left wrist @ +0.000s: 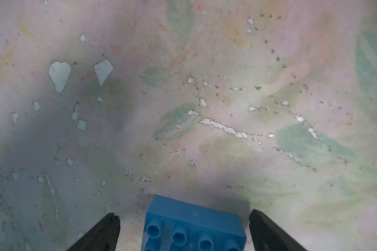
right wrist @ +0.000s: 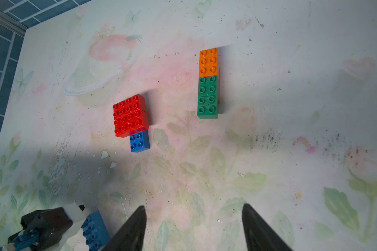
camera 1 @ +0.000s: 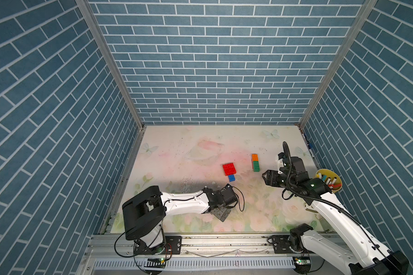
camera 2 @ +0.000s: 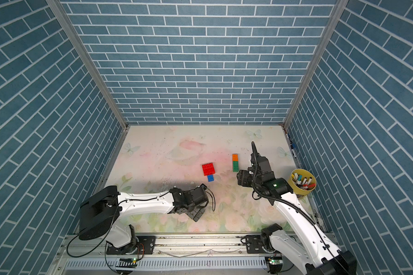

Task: Assemble a rectangle with lego
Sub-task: Pick up the lego brick from the center of the board, then place the lego brick at the center of the board.

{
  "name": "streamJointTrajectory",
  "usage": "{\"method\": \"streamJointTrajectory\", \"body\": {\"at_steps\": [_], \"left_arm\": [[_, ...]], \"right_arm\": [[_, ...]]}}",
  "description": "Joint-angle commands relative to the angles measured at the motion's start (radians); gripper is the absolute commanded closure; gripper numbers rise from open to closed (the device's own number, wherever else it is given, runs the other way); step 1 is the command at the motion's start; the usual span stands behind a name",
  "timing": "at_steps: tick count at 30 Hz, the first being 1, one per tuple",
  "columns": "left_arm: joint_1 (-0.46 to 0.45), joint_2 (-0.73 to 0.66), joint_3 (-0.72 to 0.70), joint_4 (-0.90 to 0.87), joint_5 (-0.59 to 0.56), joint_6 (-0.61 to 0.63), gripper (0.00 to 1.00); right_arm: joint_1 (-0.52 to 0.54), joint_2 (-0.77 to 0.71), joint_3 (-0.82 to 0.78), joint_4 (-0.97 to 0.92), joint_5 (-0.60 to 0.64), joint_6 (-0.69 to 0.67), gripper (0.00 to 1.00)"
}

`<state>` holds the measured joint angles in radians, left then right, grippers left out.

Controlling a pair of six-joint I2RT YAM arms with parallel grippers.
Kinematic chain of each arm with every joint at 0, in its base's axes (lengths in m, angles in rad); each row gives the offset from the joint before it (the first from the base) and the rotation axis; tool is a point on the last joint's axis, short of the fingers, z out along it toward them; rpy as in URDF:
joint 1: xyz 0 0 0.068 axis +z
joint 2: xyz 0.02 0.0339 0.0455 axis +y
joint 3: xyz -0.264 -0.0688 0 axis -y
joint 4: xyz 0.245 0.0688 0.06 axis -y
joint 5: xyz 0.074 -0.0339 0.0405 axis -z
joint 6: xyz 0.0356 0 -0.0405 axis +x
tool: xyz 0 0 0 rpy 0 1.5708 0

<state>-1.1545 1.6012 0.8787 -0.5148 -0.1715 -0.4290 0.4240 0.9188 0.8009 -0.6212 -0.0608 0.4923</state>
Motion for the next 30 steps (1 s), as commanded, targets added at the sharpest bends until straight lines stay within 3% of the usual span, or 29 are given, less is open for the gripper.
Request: {"method": "streamJointTrajectory", "body": {"at_steps": [1, 9, 13, 15, 19, 23, 30], "left_arm": [[0.003, 0.006, -0.017, -0.015, 0.041, 0.029, 0.04], [0.007, 0.028, -0.029, -0.006, 0.081, 0.027, 0.21], [0.008, 0.025, -0.019, 0.002, 0.083, -0.009, 0.41], [0.007, 0.022, 0.000, 0.012, 0.073, -0.048, 0.45], [0.006, 0.029, 0.056, 0.084, 0.033, -0.214, 0.49], [0.006, 0.065, 0.106, 0.197, -0.017, -0.458, 0.49], [0.006, 0.275, 0.236, 0.286, 0.066, -0.700, 0.45]], "right_arm": [[-0.007, -0.006, -0.008, 0.014, -0.003, 0.000, 0.30], [-0.008, -0.001, -0.014, 0.021, -0.001, 0.007, 0.31], [-0.008, -0.010, -0.019, 0.019, 0.007, 0.010, 0.31], [-0.009, -0.017, -0.021, 0.014, 0.029, 0.015, 0.31], [-0.010, -0.052, -0.036, 0.009, 0.098, 0.036, 0.32], [-0.010, -0.092, -0.058, 0.006, 0.183, 0.057, 0.33], [-0.010, -0.119, -0.071, -0.007, 0.224, 0.077, 0.34]]}}
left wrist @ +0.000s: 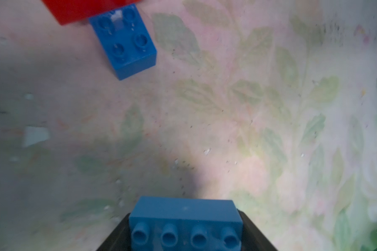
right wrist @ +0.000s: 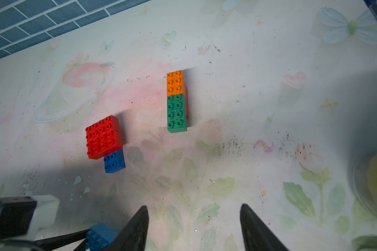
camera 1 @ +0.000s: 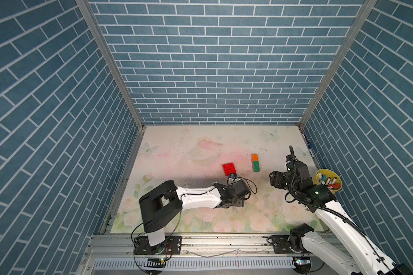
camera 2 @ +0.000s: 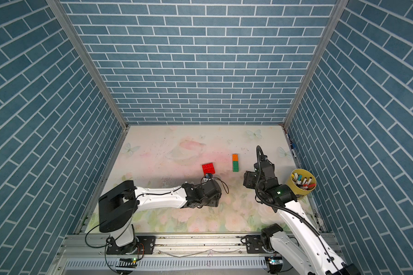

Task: Assemble a rectangle with lego
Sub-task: Place the lego brick at the center of the board.

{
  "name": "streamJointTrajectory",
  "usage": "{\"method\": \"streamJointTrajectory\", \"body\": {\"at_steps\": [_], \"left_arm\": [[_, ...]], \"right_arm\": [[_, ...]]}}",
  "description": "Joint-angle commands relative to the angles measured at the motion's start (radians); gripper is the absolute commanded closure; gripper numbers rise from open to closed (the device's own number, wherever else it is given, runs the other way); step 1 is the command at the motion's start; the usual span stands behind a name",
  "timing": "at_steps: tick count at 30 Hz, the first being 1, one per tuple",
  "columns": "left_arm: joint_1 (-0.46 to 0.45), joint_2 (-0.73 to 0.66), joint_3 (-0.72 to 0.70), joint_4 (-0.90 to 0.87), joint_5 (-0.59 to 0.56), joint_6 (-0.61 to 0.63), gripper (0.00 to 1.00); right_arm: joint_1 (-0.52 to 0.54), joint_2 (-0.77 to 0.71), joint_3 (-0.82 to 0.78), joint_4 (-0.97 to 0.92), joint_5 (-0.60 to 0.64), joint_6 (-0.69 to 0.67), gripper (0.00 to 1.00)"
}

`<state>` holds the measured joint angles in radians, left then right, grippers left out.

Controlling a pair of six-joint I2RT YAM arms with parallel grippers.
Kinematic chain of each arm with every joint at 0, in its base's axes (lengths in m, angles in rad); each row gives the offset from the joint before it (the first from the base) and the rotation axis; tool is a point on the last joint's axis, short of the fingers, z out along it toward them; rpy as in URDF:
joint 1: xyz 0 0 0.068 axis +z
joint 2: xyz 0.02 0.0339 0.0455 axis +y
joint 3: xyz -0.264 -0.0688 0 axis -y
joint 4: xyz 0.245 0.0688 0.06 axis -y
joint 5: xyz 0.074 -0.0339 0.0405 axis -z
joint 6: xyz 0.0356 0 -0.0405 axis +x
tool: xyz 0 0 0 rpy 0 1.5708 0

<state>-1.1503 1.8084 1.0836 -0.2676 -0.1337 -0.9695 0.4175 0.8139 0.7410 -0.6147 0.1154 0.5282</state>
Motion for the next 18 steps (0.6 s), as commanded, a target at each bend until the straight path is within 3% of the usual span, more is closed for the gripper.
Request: {"method": "streamJointTrajectory", "body": {"at_steps": [1, 3, 9, 16, 18], "left_arm": [[0.002, 0.088, 0.044, 0.037, 0.032, -0.178, 0.45], [0.003, 0.119, 0.066, 0.038, 0.041, -0.213, 0.41], [0.001, 0.095, 0.100, 0.003, -0.031, -0.201, 0.11], [0.001, -0.102, 0.073, -0.010, -0.197, 0.005, 0.04], [0.002, -0.209, 0.039, 0.009, -0.261, 0.140, 0.03]], "right_arm": [[-0.003, -0.016, -0.011, -0.016, 0.048, 0.042, 0.34], [-0.003, -0.022, -0.011, -0.023, 0.048, 0.044, 0.33], [-0.004, -0.041, -0.010, -0.053, 0.031, 0.043, 0.30], [-0.002, 0.015, 0.024, -0.121, -0.026, 0.028, 0.30], [0.005, 0.058, 0.032, -0.137, -0.052, 0.041, 0.32]]}}
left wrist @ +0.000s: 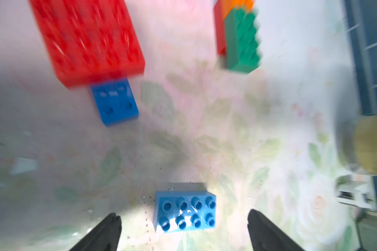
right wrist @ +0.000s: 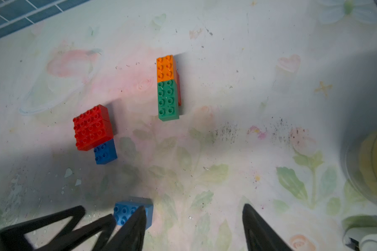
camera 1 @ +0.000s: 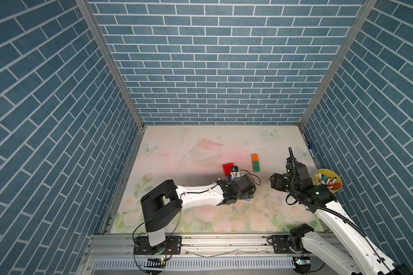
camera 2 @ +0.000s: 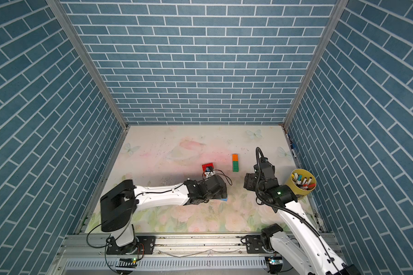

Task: Assemble a rectangle with lego
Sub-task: Place the lego brick at the center of the board, then pick up the lego brick from the center of the board.

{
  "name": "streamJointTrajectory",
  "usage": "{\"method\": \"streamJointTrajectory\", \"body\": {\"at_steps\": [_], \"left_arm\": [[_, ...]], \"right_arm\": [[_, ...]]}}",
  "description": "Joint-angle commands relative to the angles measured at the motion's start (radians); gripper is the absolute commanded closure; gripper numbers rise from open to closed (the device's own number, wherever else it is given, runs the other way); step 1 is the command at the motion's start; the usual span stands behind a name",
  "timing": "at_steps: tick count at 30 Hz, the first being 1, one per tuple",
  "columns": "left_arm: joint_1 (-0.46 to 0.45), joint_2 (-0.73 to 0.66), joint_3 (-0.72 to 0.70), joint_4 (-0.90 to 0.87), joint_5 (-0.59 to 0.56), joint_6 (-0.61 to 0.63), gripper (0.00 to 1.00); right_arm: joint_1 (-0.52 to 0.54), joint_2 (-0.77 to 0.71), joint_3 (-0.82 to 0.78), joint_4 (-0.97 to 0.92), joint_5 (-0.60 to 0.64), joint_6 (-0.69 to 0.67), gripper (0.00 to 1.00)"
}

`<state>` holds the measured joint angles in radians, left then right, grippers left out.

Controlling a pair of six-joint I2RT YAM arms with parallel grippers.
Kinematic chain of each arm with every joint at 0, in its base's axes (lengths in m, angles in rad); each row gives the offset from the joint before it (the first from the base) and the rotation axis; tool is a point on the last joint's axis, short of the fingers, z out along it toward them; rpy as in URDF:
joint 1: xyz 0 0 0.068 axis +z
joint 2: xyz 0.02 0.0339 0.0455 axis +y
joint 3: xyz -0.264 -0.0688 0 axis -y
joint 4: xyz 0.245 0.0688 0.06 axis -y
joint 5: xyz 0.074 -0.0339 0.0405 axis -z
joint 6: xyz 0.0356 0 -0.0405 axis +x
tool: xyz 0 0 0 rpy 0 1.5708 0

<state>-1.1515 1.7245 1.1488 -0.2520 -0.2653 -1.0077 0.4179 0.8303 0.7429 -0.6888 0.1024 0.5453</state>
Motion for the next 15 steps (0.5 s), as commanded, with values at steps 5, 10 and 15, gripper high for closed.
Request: {"method": "streamJointTrajectory", "body": {"at_steps": [5, 10, 15], "left_arm": [[0.044, -0.426, -0.123, 0.012, -0.219, 0.584, 0.00], [0.363, -0.692, -0.294, 0.028, 0.052, 0.614, 0.00], [0.618, -0.817, -0.472, 0.101, 0.251, 0.564, 0.00]], "right_arm": [[0.197, 0.222, 0.058, -0.074, 0.058, 0.107, 0.32], [0.365, 0.429, 0.104, -0.054, 0.113, 0.223, 0.29], [0.470, 0.593, 0.192, -0.055, 0.129, 0.263, 0.17]]}}
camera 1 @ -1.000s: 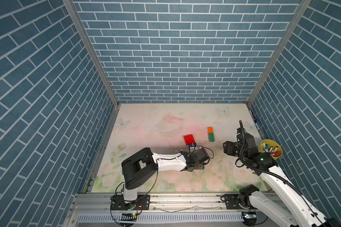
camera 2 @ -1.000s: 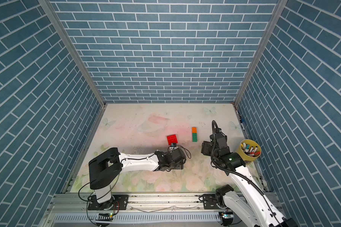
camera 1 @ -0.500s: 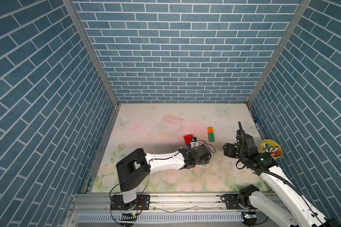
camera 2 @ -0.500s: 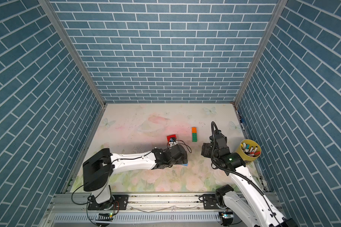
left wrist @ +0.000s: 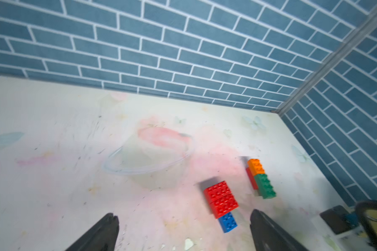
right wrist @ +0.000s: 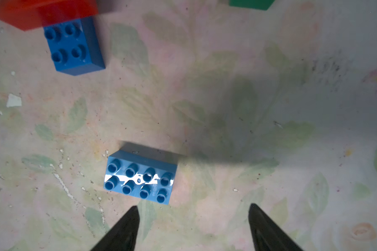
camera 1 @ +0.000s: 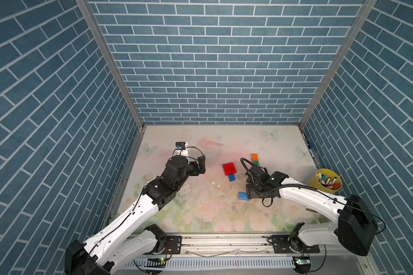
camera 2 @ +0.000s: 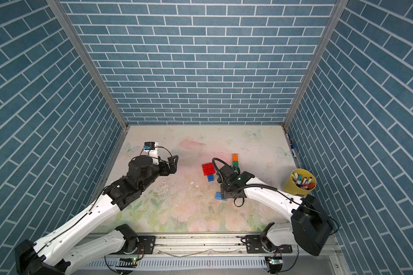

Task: Assemble a rectangle with lego
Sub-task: Pick up the lego brick from the center of the board.

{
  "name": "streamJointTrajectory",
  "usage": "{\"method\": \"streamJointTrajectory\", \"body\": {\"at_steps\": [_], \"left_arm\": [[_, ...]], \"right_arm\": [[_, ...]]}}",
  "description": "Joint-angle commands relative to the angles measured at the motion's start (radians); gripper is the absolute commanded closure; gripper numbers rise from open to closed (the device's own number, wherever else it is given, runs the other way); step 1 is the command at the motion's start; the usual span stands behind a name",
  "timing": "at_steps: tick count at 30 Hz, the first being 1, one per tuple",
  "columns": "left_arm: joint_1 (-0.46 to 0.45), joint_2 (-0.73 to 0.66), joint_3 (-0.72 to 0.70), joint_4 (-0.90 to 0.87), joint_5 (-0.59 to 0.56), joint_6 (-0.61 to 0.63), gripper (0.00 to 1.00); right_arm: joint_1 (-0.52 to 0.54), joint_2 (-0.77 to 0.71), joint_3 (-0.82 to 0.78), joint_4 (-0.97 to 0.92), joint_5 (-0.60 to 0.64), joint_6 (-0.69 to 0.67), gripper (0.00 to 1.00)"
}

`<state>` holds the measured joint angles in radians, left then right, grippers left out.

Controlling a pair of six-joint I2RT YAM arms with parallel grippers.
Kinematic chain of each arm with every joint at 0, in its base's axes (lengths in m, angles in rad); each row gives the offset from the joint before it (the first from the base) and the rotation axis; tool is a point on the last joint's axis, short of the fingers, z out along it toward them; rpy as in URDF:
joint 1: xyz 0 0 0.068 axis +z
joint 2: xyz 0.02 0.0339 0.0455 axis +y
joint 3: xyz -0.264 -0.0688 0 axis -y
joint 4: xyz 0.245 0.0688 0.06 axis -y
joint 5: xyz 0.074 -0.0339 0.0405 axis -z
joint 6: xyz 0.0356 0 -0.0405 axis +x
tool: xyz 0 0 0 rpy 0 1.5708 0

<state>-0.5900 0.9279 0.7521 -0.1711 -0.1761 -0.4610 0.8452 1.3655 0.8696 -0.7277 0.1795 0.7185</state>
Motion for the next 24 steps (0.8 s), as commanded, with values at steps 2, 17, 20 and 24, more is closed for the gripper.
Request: {"method": "streamJointTrajectory", "body": {"at_steps": [2, 17, 20, 24], "left_arm": [[0.069, -0.036, -0.116, 0.046, 0.176, 0.016, 0.00], [0.072, -0.059, -0.166, 0.064, 0.215, 0.047, 0.00], [0.072, -0.058, -0.167, 0.065, 0.216, 0.046, 0.00], [0.071, -0.055, -0.169, 0.063, 0.212, 0.045, 0.00]], "right_arm": [[0.069, 0.117, 0.108, -0.025, 0.054, 0.100, 0.13], [0.113, 0.291, 0.169, -0.013, 0.091, 0.213, 0.10], [0.114, 0.308, 0.165, -0.003, 0.095, 0.227, 0.12], [0.114, 0.328, 0.154, 0.024, 0.082, 0.252, 0.17]]}}
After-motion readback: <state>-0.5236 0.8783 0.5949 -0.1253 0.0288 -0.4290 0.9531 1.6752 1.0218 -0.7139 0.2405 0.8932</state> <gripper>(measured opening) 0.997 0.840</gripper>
